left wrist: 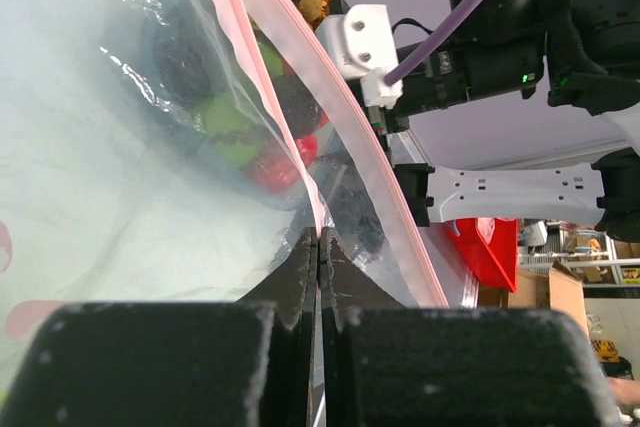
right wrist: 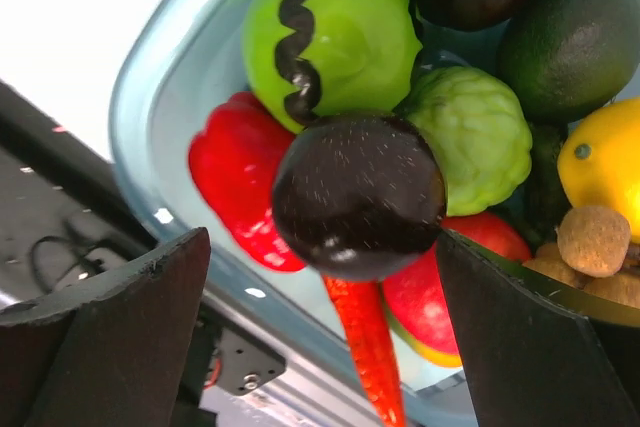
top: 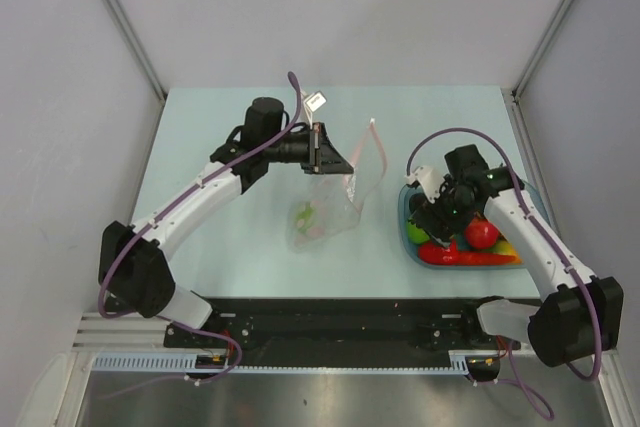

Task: Place the food in the zip-top bag and seal the zipper
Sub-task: Pick up the fake fruit from the bin.

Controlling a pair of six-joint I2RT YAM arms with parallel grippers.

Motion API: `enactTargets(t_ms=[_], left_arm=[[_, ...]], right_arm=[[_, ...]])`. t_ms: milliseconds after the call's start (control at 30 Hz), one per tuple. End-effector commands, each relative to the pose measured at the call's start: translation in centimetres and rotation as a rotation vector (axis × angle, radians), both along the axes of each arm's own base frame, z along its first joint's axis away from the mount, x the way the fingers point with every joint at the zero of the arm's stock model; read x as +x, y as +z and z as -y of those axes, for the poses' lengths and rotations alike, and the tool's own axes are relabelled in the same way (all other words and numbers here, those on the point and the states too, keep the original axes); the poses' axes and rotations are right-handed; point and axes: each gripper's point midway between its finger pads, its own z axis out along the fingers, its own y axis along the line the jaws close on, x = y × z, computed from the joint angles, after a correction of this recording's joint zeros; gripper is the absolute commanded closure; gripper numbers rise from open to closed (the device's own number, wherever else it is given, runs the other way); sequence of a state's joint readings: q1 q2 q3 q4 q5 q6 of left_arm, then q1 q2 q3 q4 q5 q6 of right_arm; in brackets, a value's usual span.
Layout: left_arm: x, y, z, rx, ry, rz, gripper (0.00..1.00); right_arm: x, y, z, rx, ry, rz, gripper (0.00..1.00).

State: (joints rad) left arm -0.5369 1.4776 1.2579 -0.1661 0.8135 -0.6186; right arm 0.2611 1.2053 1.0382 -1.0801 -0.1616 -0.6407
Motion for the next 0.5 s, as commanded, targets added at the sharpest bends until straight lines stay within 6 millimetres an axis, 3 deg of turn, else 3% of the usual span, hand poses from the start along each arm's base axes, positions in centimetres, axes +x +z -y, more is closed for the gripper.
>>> enactTargets(t_ms=[0, 333, 467], left_arm=[[0.0, 0.0, 0.1, 0.005, -0.007, 0.04, 1.0], [0.1, -0.5, 0.0, 0.014, -0.004, 0.038, 1.0], [0.1, -0.4, 0.0, 0.015, -0.008, 0.046, 1.0]], right_arm=[[1.0, -0.7, 0.3, -0.046, 0.023, 0.045, 0.02], [3.5, -1.9, 0.6, -0.083, -0.011, 0.112, 0.02], [3.6, -1.8, 0.7, -0.09, -0.014, 0.109, 0.15]])
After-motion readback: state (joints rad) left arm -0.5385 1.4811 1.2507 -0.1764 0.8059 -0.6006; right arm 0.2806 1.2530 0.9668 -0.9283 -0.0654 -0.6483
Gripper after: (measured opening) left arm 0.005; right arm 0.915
